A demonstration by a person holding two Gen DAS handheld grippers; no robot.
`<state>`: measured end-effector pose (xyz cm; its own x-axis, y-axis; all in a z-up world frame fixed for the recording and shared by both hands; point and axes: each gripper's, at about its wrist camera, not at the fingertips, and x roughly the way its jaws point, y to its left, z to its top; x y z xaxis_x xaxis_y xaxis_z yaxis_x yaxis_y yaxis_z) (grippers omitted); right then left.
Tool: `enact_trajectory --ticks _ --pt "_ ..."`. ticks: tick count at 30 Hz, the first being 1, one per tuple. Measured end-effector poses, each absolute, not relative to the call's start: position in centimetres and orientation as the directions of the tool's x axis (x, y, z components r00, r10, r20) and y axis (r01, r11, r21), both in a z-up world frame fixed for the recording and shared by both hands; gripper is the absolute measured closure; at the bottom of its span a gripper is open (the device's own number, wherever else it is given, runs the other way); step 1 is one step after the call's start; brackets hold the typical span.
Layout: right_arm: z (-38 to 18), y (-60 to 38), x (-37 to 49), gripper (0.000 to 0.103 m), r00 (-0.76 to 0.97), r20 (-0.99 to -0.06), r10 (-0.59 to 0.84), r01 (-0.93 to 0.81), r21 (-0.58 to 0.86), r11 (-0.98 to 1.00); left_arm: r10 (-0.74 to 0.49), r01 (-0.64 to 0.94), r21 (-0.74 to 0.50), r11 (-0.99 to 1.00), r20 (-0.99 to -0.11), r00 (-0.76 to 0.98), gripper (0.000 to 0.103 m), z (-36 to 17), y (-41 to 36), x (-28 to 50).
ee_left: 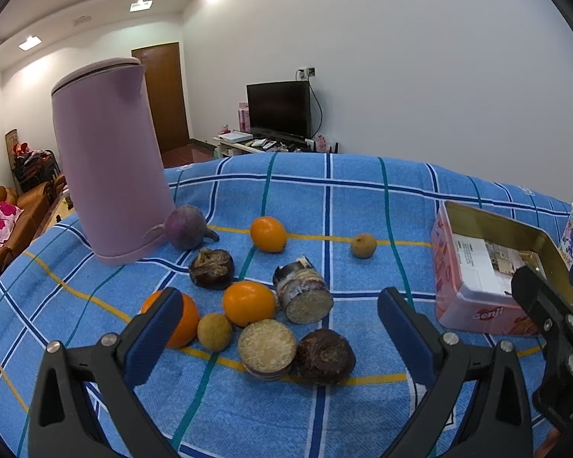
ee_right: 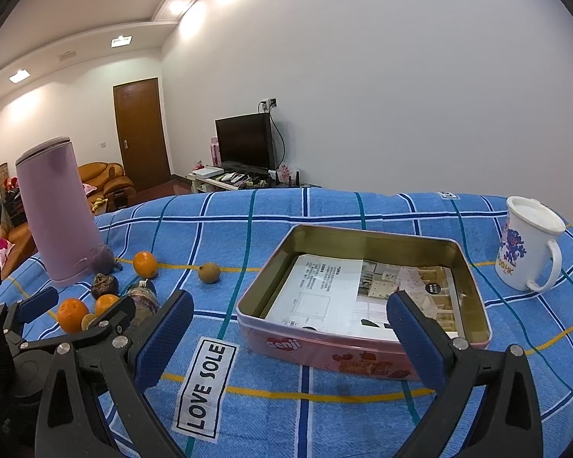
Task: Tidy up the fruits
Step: 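Move both tools toward the fruits and tea cakes beside the kettle, then grasp the dark round tea cake with right tool while left tool grasps an orange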
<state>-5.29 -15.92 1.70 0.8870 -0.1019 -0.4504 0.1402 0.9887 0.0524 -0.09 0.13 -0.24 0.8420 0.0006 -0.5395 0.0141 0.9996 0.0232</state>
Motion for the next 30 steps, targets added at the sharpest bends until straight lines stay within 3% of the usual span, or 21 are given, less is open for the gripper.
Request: enact_trajectory --ticks 13,19,24,30 --pt "1.3 -15.1 -5.1 0.002 0.877 -0.479 -0.031 0.064 0.053 0.997 0.022 -0.027 0.001 1.000 -0.594 0.804 0.000 0.4 5.6 -1.1" --pt "0.2 -13.3 -4.0 0.028 0.823 -0.561 0.091 -0.057 0.078 0.995 0.107 -0.115 0.024 0.993 -0.589 0.801 0.000 0.0 11.2 -1.5" --pt "-1.4 -10.6 -1.9 0.028 0.709 -0.663 0.241 -0.169 0.172 0.971 0.137 -0.138 0.045 0.989 -0.603 0.786 0.000 0.2 14.1 -1.5" --pt "-2.8 -6.9 0.8 0.033 0.614 -0.732 0.293 -0.248 0.173 0.953 0.154 -0.102 0.118 0.988 -0.615 0.773 0.000 0.1 14.2 -1.2"
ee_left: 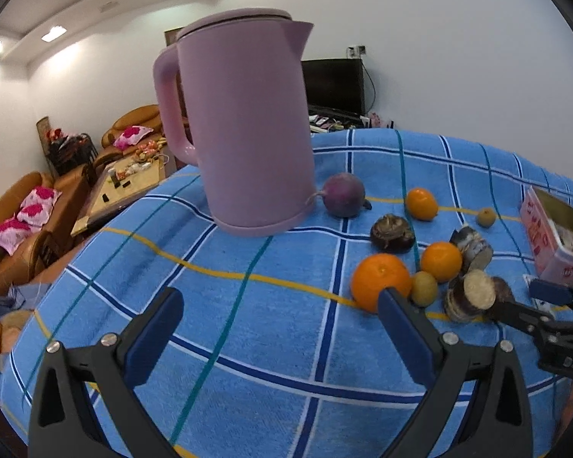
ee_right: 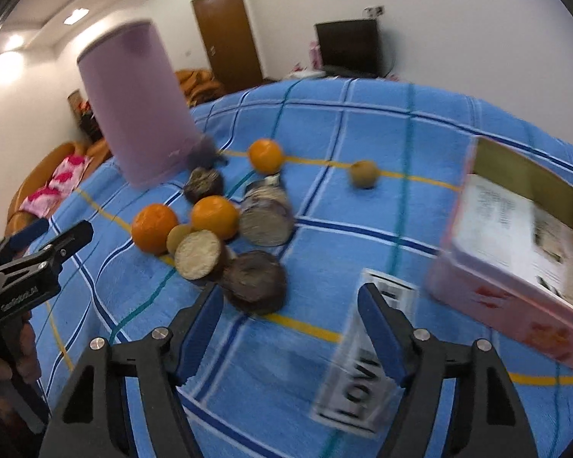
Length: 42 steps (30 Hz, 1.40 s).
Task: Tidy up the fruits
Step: 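Grasp the dark round tea cake with right tool while left tool grasps an orange, then carry the orange and dark tea cake into the pink tin box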
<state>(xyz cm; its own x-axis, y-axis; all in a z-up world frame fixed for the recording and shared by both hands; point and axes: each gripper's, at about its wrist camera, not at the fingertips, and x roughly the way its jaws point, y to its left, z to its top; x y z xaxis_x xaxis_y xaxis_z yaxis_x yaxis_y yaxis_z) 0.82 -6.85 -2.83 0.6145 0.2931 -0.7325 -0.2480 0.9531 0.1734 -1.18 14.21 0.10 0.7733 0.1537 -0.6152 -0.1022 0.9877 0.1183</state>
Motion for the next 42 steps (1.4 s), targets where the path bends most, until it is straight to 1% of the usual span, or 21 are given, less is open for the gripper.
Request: enact_trajectory --ticks 1,2,8,20,22,25,28,30,31,32,33,37,39,42 --pt "-3.1 -6.4 1.2 0.038 0.595 -0.745 0.302 -0.258 0.179 0.949 0.151 -0.092 0.127 0.988 -0.619 0.771 0.000 0.1 14.1 -1.1" --pt "-3.4 -6.3 1.6 0.041 0.577 -0.758 0.303 -0.261 0.181 0.948 0.146 -0.081 0.132 0.988 -0.624 0.768 0.000 0.1 14.0 -0.9" --pt "-3.5 -5.4 2.3 0.042 0.583 -0.768 0.266 -0.268 0.128 0.955 0.084 0.003 0.132 0.991 -0.650 0.755 0.000 0.2 11.9 1.2" --pt "-3.5 -5.1 3.9 0.042 0.583 -0.776 0.240 -0.270 0.093 0.958 0.098 -0.039 0.097 0.995 -0.727 0.680 0.002 -2.3 10.7 5.0" --pt "-3.6 -4.6 3.7 0.045 0.583 -0.784 0.212 -0.290 0.043 0.956 0.103 -0.043 0.102 0.994 -0.721 0.685 0.003 -2.6 10.6 5.2" --pt "-3.5 -4.4 2.9 0.061 0.590 -0.783 0.197 -0.302 0.013 0.953 0.070 -0.028 0.070 0.997 -0.720 0.690 0.009 -2.8 10.8 5.1" --pt "-3.4 -5.4 2.4 0.062 0.587 -0.778 0.225 -0.297 0.052 0.953 0.015 -0.004 0.016 1.000 -0.723 0.691 0.020 -2.9 11.2 5.0" --pt "-3.4 -6.1 2.3 0.062 0.578 -0.774 0.258 -0.293 0.098 0.951 -0.028 0.012 -0.026 1.000 -0.730 0.683 0.034 -3.1 11.6 5.0" --pt "-3.4 -6.6 2.1 0.062 0.574 -0.772 0.273 -0.287 0.123 0.950 -0.042 0.020 -0.039 0.999 -0.737 0.674 0.038 -3.2 11.7 5.0" --pt "-3.4 -6.9 2.1 0.062 0.573 -0.769 0.283 -0.284 0.138 0.949 -0.046 0.022 -0.042 0.999 -0.744 0.667 0.048 -3.3 11.7 5.1" --pt "-3.3 -7.4 2.0 0.062 0.569 -0.763 0.307 -0.277 0.173 0.945 -0.046 0.022 -0.042 0.999 -0.757 0.652 0.052 -3.6 11.7 5.2" --pt "-2.8 -8.1 1.5 0.062 0.572 -0.743 0.348 -0.270 0.230 0.935 -0.056 0.010 -0.063 0.998 -0.772 0.633 0.051 -4.0 12.1 5.5" --pt "-2.7 -7.8 1.3 0.062 0.580 -0.736 0.349 -0.280 0.223 0.934 -0.039 0.000 -0.050 0.999 -0.776 0.629 0.051 -4.1 11.9 5.8" --pt "-2.7 -7.0 1.2 0.062 0.602 -0.728 0.329 -0.291 0.184 0.939 -0.039 -0.001 -0.051 0.999 -0.775 0.631 0.053 -4.1 11.9 5.7"
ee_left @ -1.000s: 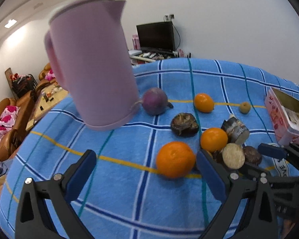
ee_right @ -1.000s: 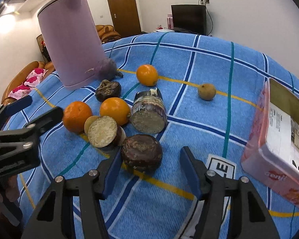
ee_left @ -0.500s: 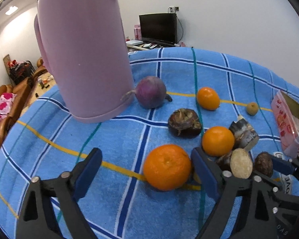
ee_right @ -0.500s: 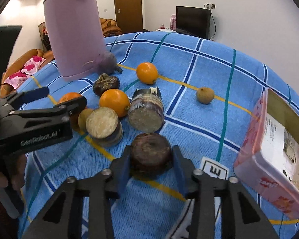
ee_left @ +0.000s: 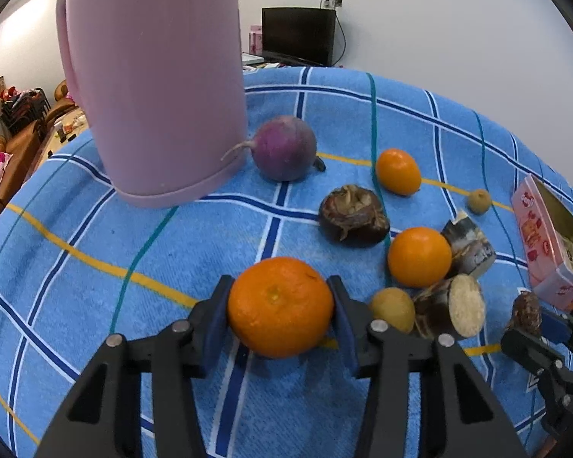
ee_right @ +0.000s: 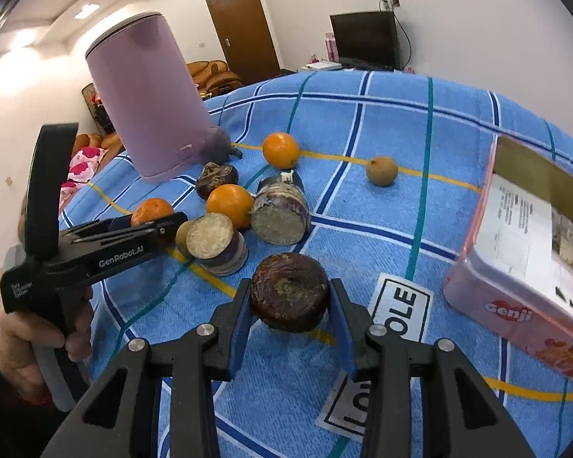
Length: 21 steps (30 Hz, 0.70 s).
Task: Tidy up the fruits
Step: 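Carry the orange and dark tea cake into the pink tin box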
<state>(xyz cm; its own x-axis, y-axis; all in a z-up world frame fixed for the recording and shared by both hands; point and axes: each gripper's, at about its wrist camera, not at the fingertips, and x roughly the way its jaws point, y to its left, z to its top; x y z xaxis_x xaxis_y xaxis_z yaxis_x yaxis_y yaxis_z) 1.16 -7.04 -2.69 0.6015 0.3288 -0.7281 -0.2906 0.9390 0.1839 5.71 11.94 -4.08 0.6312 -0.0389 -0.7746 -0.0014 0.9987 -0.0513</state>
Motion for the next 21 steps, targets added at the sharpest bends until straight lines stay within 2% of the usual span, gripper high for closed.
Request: enact_trajectory --ticks 3,7,12,21 --pt "-1.9 -6.9 0.7 0.062 0.629 -0.701 0.335 -0.307 0.172 0.936 -0.023 -0.030 -0.055 0.998 -0.762 0.647 0.053 -3.7 12.6 5.3" --pt "-0.6 -7.7 0.1 0.062 0.664 -0.646 0.377 -0.323 0.208 0.923 0.003 -0.058 -0.055 0.997 -0.694 0.720 0.053 -2.4 12.8 3.9" --pt "1.1 -9.3 -0.7 0.062 0.702 -0.581 0.413 -0.337 0.240 0.910 -0.043 -0.009 -0.080 0.997 -0.626 0.778 0.053 -0.5 11.1 2.1" --pt "2.7 -15.3 -1.9 0.062 0.814 -0.527 0.243 -0.178 0.172 0.969 -0.159 0.145 -0.069 0.987 -0.555 0.817 0.053 2.2 3.8 1.3"
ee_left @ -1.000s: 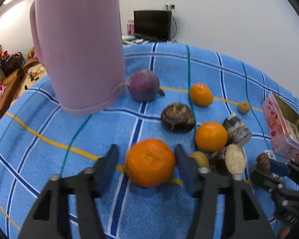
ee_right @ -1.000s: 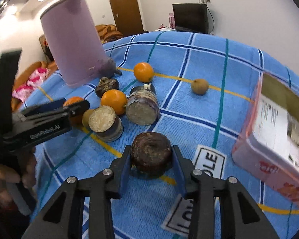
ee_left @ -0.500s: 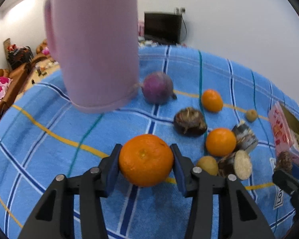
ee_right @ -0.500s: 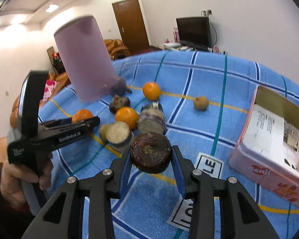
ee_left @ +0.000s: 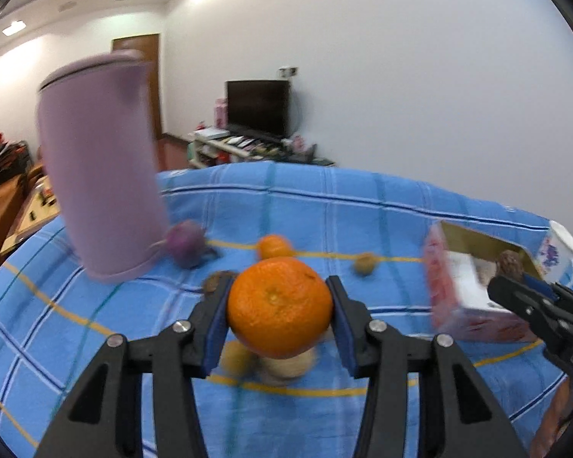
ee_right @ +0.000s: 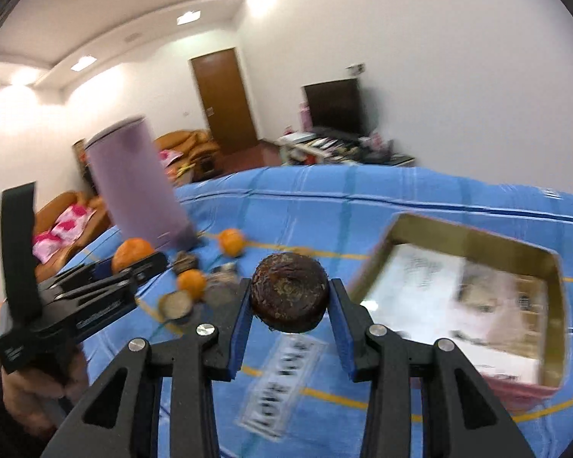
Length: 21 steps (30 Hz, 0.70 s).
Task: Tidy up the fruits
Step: 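Carry the orange and dark tea cake into the pink tin box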
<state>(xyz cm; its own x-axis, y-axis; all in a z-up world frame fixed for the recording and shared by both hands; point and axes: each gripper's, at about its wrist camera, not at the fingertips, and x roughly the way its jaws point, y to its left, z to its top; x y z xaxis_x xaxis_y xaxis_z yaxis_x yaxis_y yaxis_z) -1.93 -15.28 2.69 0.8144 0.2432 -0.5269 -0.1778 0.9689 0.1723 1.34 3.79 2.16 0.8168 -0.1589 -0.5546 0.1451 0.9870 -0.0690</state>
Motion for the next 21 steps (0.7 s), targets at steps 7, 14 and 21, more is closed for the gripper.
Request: enact_trajectory --ticks 7,14,21 --pt "3.0 -21.4 -2.3 0.062 0.848 -0.518 0.111 -0.034 0.156 0.987 -0.247 0.252 -0.065 0.966 -0.538 0.806 0.053 3.0 -2.0 1.3" --pt "2.6 -25.7 -2.6 0.062 0.839 -0.543 -0.016 0.077 0.090 0.993 -0.319 0.350 -0.045 0.936 -0.530 0.786 0.053 3.4 -8.2 1.3" --pt "1.9 -27.5 -2.1 0.062 0.813 -0.574 -0.092 0.113 0.000 0.994 -0.339 0.394 -0.030 0.919 -0.570 0.748 0.053 2.4 -13.9 1.9"
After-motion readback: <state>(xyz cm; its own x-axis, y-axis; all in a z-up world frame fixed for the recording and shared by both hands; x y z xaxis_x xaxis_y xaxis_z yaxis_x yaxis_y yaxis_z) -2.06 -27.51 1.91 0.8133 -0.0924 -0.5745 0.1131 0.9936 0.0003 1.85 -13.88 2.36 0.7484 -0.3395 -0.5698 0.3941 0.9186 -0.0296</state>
